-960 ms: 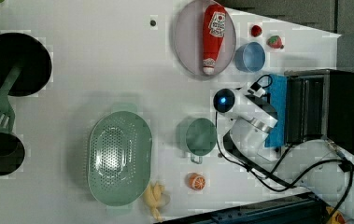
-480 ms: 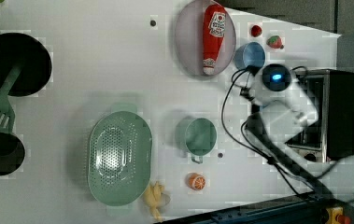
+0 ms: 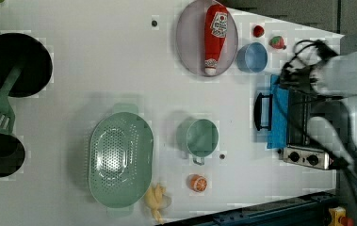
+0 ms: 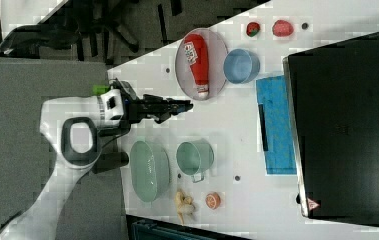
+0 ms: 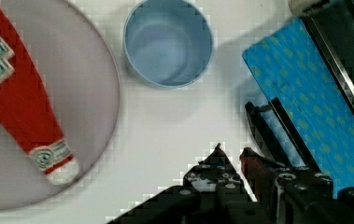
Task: Flap open oven.
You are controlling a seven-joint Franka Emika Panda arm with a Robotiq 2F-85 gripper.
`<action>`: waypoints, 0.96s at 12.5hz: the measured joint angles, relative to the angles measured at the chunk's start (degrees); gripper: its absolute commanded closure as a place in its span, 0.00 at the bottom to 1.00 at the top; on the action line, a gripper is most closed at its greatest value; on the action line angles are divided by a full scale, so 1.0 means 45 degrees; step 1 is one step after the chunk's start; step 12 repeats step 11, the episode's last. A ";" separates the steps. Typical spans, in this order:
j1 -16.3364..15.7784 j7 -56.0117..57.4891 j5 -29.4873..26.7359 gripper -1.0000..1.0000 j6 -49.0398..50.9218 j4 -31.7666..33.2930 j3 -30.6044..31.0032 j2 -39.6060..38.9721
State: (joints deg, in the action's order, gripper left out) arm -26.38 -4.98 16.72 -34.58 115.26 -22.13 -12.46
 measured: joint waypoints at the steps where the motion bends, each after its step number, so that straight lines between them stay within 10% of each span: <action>1: 0.0078 0.0000 0.0000 0.83 0.0286 -0.0075 -0.0146 0.0497; 12: 0.0351 -0.0016 -0.2867 0.83 0.3202 0.0000 -0.0625 0.4681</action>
